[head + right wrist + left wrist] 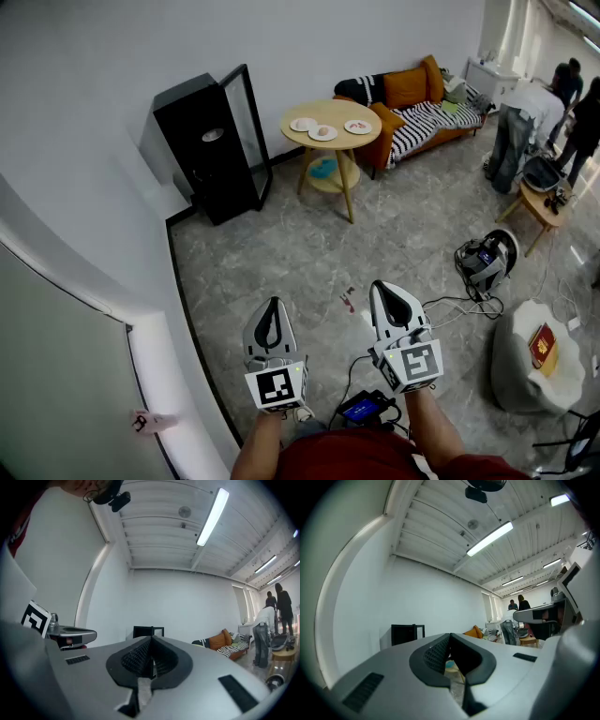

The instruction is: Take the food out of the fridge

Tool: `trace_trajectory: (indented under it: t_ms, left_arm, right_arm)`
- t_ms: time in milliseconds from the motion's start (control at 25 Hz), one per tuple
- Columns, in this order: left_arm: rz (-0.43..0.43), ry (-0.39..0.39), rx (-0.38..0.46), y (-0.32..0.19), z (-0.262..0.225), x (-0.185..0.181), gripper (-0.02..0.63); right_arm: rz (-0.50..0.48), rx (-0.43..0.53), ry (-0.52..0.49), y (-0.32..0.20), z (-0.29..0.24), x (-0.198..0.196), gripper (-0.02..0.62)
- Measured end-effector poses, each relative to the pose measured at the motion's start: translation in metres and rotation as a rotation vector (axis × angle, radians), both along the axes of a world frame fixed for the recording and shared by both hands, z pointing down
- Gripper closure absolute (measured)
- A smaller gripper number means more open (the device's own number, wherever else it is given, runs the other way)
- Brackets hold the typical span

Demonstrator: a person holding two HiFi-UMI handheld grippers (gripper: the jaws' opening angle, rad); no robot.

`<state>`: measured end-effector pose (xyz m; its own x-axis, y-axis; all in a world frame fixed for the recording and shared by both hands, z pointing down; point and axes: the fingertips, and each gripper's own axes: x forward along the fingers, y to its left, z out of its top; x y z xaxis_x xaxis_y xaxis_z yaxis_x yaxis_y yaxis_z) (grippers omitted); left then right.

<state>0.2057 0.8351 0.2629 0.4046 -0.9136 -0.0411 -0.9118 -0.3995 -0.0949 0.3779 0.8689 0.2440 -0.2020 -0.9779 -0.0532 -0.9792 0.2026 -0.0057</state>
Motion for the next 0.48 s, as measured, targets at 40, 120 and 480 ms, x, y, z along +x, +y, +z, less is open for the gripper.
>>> trace_trajectory:
  t_ms: [40,120,480]
  left_arm:
    - [-0.001,0.001,0.000,-0.001,0.000,0.000,0.592]
    - [-0.001,0.000,0.001,-0.001,0.001,0.001,0.592]
    - [-0.010,-0.005,0.006,0.004,0.001,0.012,0.592]
  right_arm:
    - [0.002,0.000,0.000,0.000,0.002,0.001,0.574]
    - [0.004,0.001,0.001,0.000,0.004,0.003,0.574]
    - [0.003,-0.011,0.007,0.003,0.006,0.014,0.574]
